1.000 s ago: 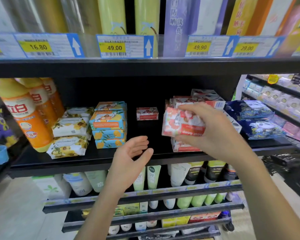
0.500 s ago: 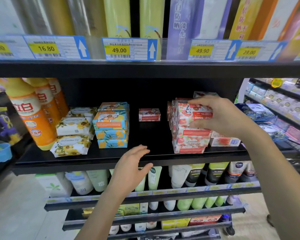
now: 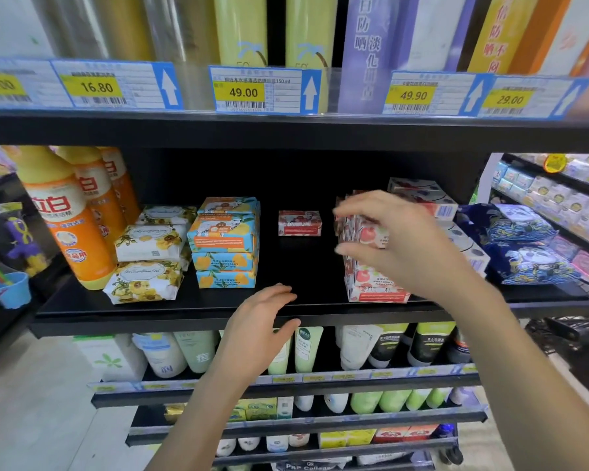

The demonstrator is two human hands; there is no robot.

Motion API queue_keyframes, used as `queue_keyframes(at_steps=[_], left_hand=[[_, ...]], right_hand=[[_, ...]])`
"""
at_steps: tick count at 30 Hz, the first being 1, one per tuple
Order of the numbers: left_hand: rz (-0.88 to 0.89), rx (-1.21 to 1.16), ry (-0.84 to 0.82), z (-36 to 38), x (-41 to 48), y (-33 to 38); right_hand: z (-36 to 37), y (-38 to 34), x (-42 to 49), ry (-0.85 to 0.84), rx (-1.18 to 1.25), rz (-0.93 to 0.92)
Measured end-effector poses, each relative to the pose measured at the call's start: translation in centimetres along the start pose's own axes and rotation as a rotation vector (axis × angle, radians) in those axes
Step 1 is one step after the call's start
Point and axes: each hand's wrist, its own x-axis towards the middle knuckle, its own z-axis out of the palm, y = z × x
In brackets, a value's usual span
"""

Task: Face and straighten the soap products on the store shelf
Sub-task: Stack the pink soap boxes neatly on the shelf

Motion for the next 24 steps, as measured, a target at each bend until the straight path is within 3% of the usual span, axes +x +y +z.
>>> queue_keyframes(at_steps=[3, 7, 14, 24], left_hand=[[-0.012, 0.001, 0.015, -0.5, -0.4, -0.8], [-0.039, 0.025, 0.026, -1.3, -1.0, -2.1], [-0.063, -0.003, 0.035, -2.3, -1.9, -3.6], [-0.081, -0.058, 0.026, -2.3, -1.9, -3.6]], right_hand=[[3.3, -2.9, 0.9, -0.045, 0.032, -0.033], [8.4, -3.8, 3.7, -0.05, 0.105, 0.128], [16.2, 0.7, 8.7, 0.162, 0.362, 0.483], [20.1, 5.1, 11.9, 0.184, 0.442, 0.605]])
